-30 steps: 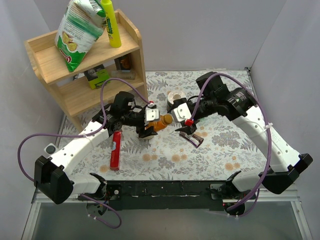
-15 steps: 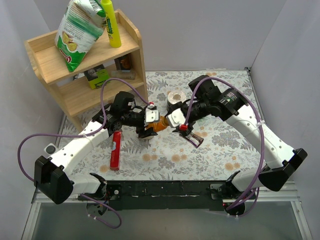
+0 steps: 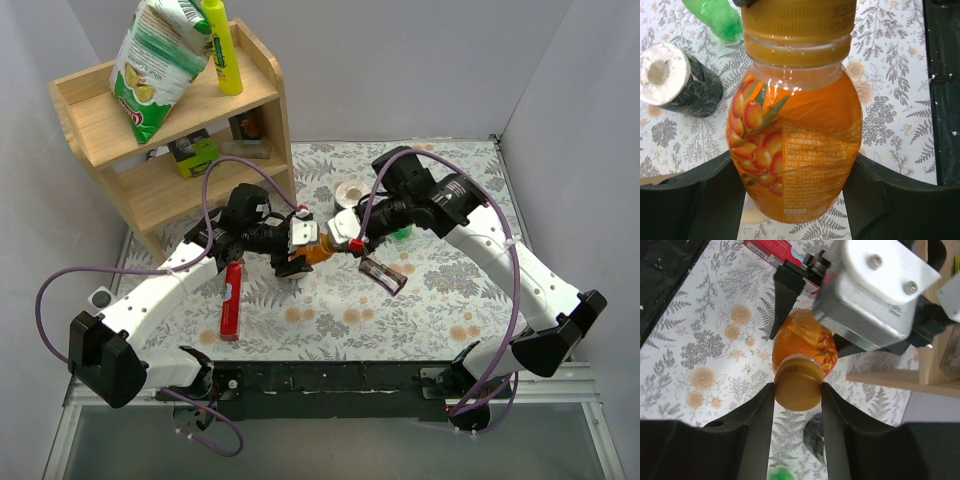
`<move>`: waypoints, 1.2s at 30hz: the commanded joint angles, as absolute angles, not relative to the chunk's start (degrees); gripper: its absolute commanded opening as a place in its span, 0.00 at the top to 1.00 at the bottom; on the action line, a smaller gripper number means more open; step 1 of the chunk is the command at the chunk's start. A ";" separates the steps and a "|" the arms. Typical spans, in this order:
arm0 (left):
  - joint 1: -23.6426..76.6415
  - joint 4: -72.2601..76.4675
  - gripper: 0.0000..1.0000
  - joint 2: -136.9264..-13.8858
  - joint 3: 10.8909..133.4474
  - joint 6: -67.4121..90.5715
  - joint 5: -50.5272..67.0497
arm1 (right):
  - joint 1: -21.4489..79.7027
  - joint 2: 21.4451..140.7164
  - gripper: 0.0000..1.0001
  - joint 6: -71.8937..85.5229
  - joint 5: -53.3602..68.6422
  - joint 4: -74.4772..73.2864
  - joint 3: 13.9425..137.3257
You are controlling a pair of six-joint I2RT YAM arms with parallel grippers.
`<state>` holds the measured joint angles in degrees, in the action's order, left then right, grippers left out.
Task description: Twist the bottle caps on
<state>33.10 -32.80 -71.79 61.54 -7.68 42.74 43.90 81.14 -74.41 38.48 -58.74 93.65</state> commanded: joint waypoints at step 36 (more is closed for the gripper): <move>37.09 -12.56 1.00 -65.12 61.87 17.14 38.58 | 20.56 71.72 0.11 10.98 74.00 26.79 66.01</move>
<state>37.26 -12.03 -63.48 57.98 15.00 32.99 20.10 70.89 2.02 69.21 5.50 68.25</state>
